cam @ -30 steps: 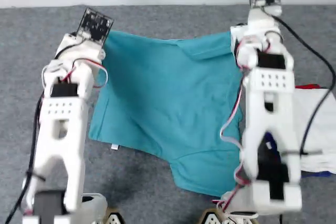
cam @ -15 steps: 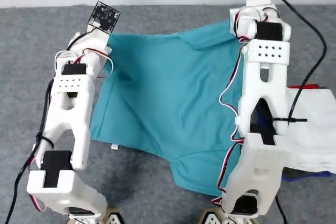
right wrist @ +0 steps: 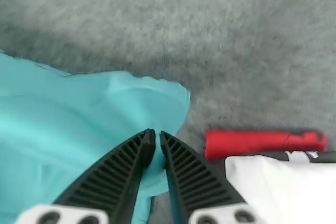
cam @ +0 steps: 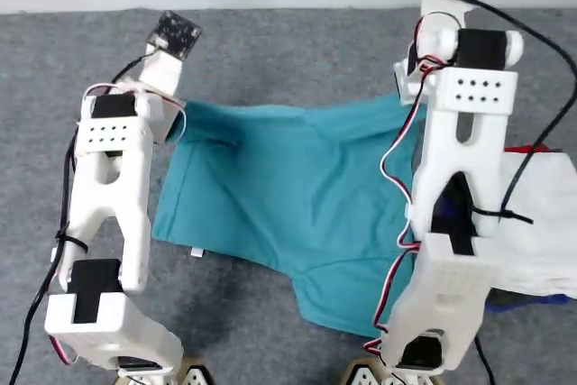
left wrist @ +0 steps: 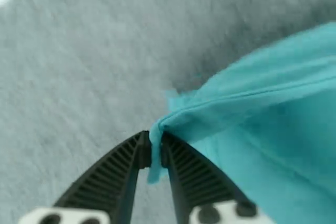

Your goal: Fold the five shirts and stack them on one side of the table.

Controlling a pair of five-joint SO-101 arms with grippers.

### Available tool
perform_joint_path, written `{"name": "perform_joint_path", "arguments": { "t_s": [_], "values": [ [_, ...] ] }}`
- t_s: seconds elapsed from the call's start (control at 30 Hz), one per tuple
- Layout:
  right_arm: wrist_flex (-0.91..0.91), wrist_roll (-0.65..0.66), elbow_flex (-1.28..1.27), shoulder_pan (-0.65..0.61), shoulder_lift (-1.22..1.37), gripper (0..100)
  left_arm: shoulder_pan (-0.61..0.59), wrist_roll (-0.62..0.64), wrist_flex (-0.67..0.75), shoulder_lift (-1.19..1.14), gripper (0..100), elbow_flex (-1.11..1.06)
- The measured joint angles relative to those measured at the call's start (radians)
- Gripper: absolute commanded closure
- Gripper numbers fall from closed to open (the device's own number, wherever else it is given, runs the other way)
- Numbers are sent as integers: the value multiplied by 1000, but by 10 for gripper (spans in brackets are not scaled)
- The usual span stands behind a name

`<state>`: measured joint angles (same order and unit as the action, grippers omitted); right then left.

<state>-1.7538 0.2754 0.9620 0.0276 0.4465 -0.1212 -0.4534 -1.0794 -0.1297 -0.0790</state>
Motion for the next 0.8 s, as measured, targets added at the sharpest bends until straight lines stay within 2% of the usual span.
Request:
{"name": "perform_joint_path", "arguments": {
  "t_s": [0.23, 0.5, 0.67, 0.8],
  "values": [
    [-2, 41, -298, 0, -212, 989, -3, -121, -215, 0, 986, 3],
    [11, 57, -784, 8, -591, 989, -6, -140, -292, 0, 986, 3],
    [141, 63, -1160, 12, -790, 989, -14, -140, -371, 0, 986, 3],
    [178, 129, -1338, 12, -925, 989, -54, -140, -413, 0, 986, 3]
  ]
}}
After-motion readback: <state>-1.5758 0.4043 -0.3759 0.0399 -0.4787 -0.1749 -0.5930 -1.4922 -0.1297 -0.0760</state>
